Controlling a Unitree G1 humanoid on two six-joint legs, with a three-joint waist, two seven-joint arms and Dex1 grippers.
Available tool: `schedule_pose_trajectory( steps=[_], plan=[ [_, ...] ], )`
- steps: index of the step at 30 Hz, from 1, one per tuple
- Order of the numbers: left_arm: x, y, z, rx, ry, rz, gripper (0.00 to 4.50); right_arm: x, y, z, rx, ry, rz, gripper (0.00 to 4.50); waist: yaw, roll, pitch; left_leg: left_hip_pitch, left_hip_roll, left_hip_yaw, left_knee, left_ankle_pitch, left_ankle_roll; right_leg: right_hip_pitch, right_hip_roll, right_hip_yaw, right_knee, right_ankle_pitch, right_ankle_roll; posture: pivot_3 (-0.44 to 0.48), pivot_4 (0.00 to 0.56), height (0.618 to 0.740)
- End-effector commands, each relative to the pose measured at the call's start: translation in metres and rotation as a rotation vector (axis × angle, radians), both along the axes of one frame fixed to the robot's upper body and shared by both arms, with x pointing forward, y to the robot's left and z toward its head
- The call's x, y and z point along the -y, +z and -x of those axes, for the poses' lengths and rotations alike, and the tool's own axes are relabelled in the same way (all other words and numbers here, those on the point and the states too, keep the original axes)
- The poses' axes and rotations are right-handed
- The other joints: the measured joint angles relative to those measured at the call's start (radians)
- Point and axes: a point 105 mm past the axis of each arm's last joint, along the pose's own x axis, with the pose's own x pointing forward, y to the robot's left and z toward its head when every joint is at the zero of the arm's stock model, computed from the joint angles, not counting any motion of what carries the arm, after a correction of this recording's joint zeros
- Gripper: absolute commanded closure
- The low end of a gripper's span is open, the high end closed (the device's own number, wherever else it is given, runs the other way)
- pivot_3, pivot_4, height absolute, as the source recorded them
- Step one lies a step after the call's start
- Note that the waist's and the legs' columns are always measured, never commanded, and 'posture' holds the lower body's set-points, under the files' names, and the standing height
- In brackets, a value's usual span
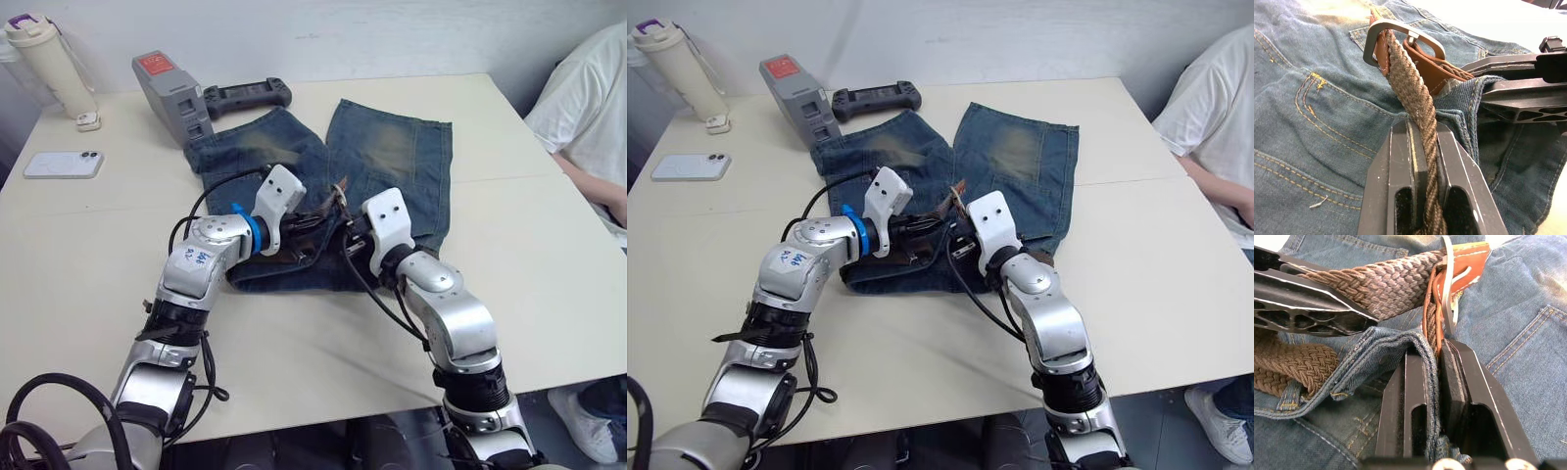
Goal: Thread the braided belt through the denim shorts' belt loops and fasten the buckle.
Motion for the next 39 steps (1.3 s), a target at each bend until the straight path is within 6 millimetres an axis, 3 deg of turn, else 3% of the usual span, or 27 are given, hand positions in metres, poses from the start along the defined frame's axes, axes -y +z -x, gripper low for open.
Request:
schedule_pose_trajectory(
  steps=[1,8,16,24,28,37,39],
  plan=[
    [0.008,0.013,0.001,0.118,-0.042,-0.023,4.5,-0.023,0.006,0.021,0.016,0.168,0.006,4.48,0.0,0.0,0.0,0.0,0.0,0.0,0.0,0.0,0.0,0.0,0.0,0.0,0.0,0.0,0.0,0.0,0.15,0.74],
    [0.0,0.013,-0.006,0.162,-0.029,-0.054,4.5,-0.014,0.002,0.025,0.028,0.208,0.119,4.48,0.001,0.0,0.0,0.0,0.0,0.0,-0.001,0.0,0.0,0.0,0.0,0.0,-0.001,0.0,0.0,0.0,0.15,0.74],
    [0.013,0.009,-0.003,0.237,-0.089,-0.12,4.5,-0.012,-0.008,0.03,0.023,0.287,0.254,4.48,0.002,0.0,0.0,0.0,0.0,0.0,0.0,0.0,0.0,0.0,0.0,0.0,-0.001,0.0,0.0,0.0,0.15,0.74],
    [0.013,0.009,-0.003,0.249,-0.103,-0.126,4.5,-0.009,-0.012,0.03,-0.001,0.303,0.252,4.48,0.003,0.0,0.0,0.0,0.0,0.0,0.0,0.0,0.0,0.0,0.0,0.0,-0.001,0.0,0.0,0.0,0.15,0.74],
    [0.012,0.007,-0.004,0.248,-0.104,-0.13,4.5,-0.008,-0.004,0.034,0.004,0.33,0.199,4.48,0.003,0.0,0.0,0.0,0.0,0.0,0.0,0.0,0.0,0.0,0.0,0.0,-0.001,0.0,0.0,0.0,0.15,0.74],
    [0.008,0.005,-0.008,0.259,-0.097,-0.147,4.5,0.004,0.031,0.05,0.141,0.393,0.233,0.09,0.005,0.0,0.0,0.0,0.0,0.0,0.0,0.0,0.0,0.0,0.0,0.0,-0.001,0.0,0.0,0.0,0.15,0.74],
    [0.008,0.005,-0.008,0.262,-0.102,-0.152,4.5,0.008,0.037,0.057,0.15,0.433,0.251,0.04,0.006,0.0,0.0,0.0,0.0,0.0,0.0,0.0,0.0,0.0,0.0,0.0,-0.001,0.0,0.0,0.0,0.15,0.74]
  ],
)
